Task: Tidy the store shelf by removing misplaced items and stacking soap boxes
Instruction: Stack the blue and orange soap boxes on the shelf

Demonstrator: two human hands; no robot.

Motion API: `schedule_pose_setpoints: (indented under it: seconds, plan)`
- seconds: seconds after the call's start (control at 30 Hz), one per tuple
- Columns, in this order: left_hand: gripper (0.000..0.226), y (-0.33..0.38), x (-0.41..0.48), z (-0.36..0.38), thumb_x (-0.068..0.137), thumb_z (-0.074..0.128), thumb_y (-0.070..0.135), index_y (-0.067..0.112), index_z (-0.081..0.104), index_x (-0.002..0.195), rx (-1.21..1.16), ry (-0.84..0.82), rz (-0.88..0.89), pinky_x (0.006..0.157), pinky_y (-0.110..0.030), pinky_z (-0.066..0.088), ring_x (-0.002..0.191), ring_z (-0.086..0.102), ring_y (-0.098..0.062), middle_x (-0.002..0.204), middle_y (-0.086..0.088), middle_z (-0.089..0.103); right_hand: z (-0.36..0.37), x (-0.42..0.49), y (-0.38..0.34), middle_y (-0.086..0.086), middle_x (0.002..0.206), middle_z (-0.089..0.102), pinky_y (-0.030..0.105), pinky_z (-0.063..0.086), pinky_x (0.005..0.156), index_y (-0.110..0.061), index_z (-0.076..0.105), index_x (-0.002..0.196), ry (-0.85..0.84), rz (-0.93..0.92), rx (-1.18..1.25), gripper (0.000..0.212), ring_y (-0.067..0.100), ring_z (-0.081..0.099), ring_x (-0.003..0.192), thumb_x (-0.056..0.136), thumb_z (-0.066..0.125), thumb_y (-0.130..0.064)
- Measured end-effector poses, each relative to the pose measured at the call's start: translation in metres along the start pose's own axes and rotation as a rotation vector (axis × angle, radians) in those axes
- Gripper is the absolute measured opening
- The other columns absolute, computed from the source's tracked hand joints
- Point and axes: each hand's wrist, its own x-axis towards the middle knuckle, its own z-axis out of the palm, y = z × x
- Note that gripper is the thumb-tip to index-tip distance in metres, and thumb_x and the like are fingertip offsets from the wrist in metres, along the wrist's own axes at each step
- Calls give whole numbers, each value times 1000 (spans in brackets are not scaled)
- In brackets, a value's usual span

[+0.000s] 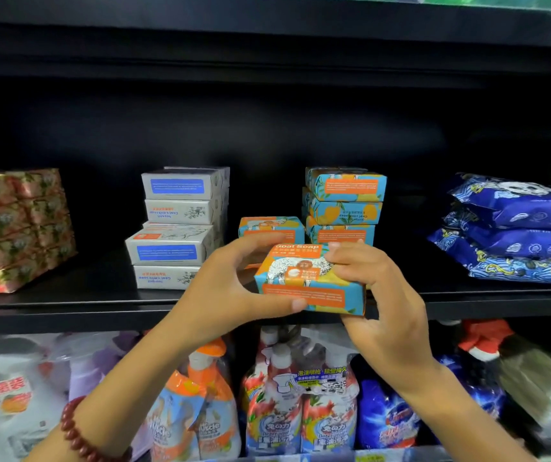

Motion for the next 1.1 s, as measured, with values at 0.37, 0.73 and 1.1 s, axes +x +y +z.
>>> schedule_pose_setpoints:
  seconds: [0.37, 0.73, 1.1]
  plan:
    - [67, 15, 14, -18, 47, 88, 42, 33, 59, 107, 144, 203, 175, 79, -16, 52, 98, 65, -2, 103, 17, 68, -3, -5, 4, -2, 121, 54, 19, 39, 101, -12, 52, 117, 32, 179, -138, 35, 7, 48, 121, 85, 59, -22]
    - [67, 4, 81, -34, 62, 82, 42, 17, 56, 119, 453, 311, -20, 66, -11, 45, 85, 60, 0, 102, 9, 62, 20, -43, 33, -6, 100, 60, 13, 35, 90, -18, 59, 104, -348, 186, -330, 22, 7, 50, 97, 89, 48, -30]
    - [44, -10, 77, -26, 80, 71, 37, 20, 58, 119, 674, 288, -41, 81, -24, 49, 100, 57, -9, 113, 6, 61, 26, -50, 37, -6, 99, 59, 9, 34, 89, -21, 55, 104, -274, 209, -294, 17, 5, 49, 97, 89, 49, -27]
